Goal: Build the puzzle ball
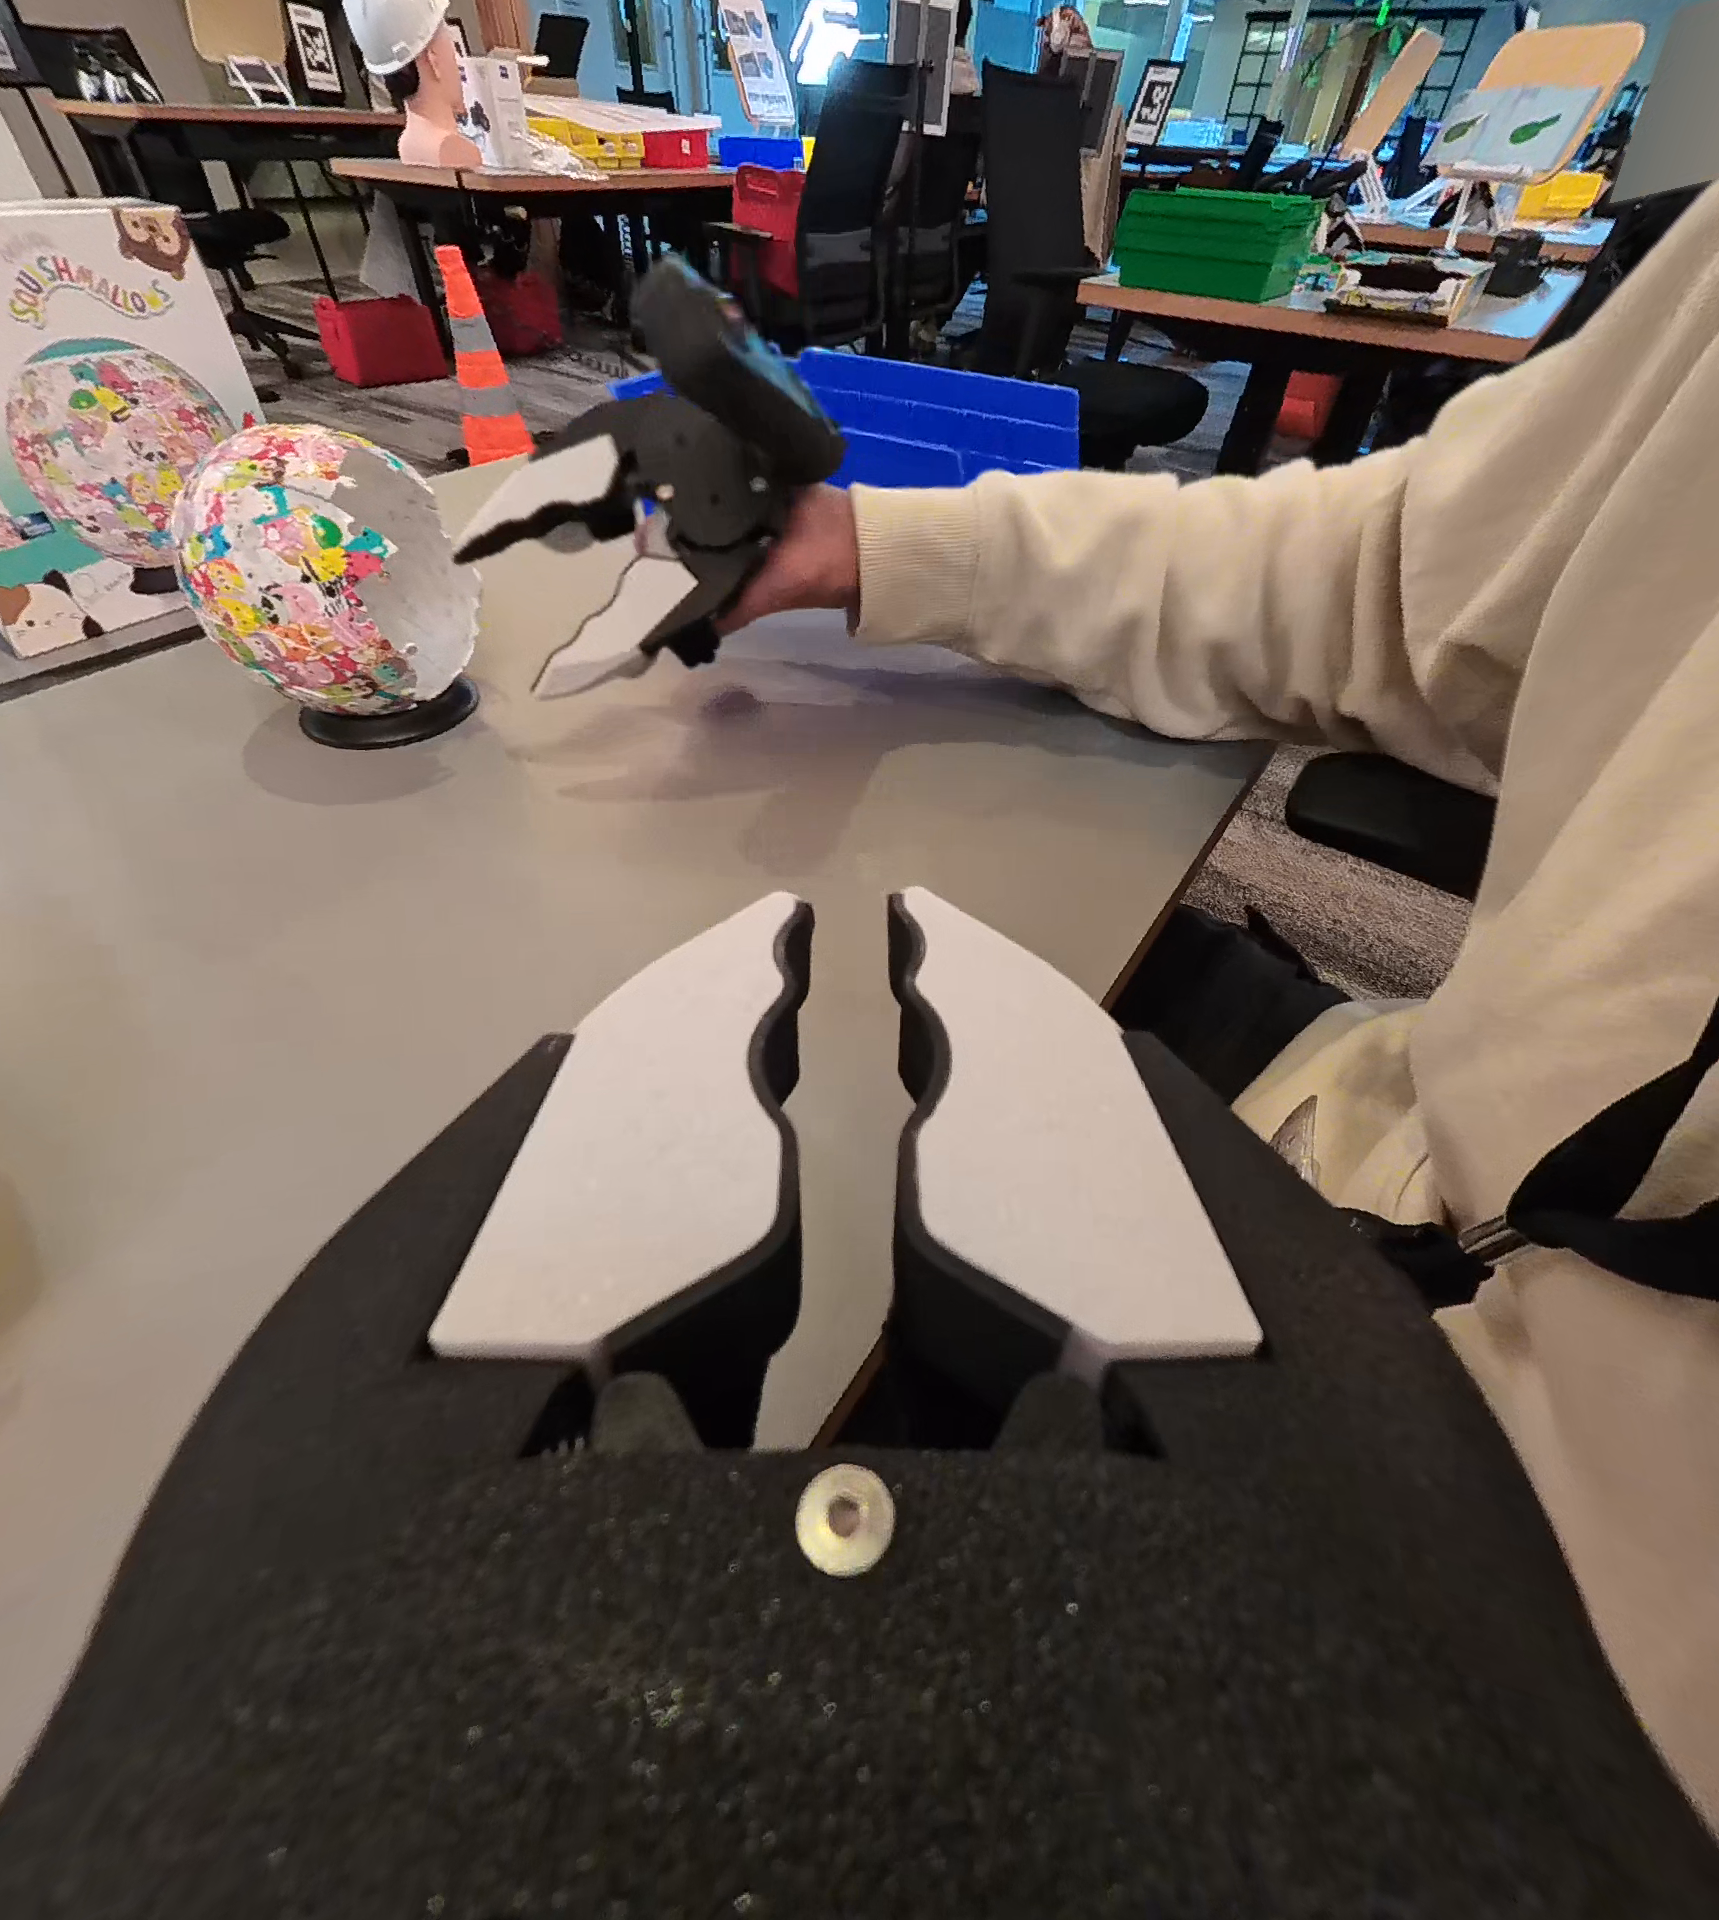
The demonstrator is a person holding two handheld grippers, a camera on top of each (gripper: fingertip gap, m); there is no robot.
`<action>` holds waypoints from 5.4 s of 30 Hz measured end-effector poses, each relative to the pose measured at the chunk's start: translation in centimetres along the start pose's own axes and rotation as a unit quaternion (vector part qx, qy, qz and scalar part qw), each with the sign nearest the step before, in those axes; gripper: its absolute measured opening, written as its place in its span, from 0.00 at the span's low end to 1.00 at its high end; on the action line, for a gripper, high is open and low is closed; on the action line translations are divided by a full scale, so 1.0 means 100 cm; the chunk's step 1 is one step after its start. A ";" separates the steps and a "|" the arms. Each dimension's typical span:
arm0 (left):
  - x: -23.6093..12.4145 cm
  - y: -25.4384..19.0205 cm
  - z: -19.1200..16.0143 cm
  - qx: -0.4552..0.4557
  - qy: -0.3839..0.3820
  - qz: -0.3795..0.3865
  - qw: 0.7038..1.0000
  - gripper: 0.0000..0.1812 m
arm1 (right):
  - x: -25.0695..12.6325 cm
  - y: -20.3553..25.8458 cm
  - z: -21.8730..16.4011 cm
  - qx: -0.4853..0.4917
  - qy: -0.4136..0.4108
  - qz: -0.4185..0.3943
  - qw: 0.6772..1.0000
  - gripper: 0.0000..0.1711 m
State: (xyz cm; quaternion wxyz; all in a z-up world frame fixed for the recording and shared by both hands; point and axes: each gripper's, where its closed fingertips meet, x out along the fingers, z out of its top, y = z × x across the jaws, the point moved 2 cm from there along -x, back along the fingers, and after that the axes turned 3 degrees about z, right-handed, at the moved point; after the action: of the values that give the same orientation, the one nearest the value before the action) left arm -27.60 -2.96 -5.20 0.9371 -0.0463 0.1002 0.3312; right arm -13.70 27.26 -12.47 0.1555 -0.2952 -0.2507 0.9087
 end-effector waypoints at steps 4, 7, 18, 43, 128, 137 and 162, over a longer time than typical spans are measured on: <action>0.009 0.000 -0.005 0.007 0.014 -0.006 1.000 0.07 | 0.031 0.001 -0.011 0.009 0.058 0.064 0.996 0.48; 0.015 0.004 -0.007 0.011 0.023 -0.006 1.000 0.07 | 0.049 0.005 -0.017 0.018 0.101 0.090 0.991 0.49; 0.030 0.021 -0.008 -0.017 0.027 -0.034 0.999 0.07 | 0.069 0.012 -0.016 0.103 0.126 0.152 0.975 0.52; 0.032 0.023 -0.011 -0.017 0.034 -0.030 0.999 0.07 | 0.075 0.022 -0.017 0.179 0.146 0.171 0.958 0.61; 0.078 0.053 0.066 0.334 -0.058 0.200 0.919 0.11 | -0.064 0.114 0.212 0.654 -0.486 0.437 0.381 0.23; 0.080 0.066 0.039 0.412 0.008 0.152 0.899 0.01 | -0.070 0.100 0.179 0.489 -0.390 0.355 0.695 0.23; 0.100 0.060 -0.013 0.499 0.107 0.088 0.856 0.01 | -0.056 0.148 0.157 -0.192 -0.050 0.096 0.975 0.02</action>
State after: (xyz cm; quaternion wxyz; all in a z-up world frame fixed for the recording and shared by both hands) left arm -23.97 7.59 -8.78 0.7852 0.4007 0.3555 0.3106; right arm -20.97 6.88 -6.99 -0.0049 -0.2960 -0.3983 0.8682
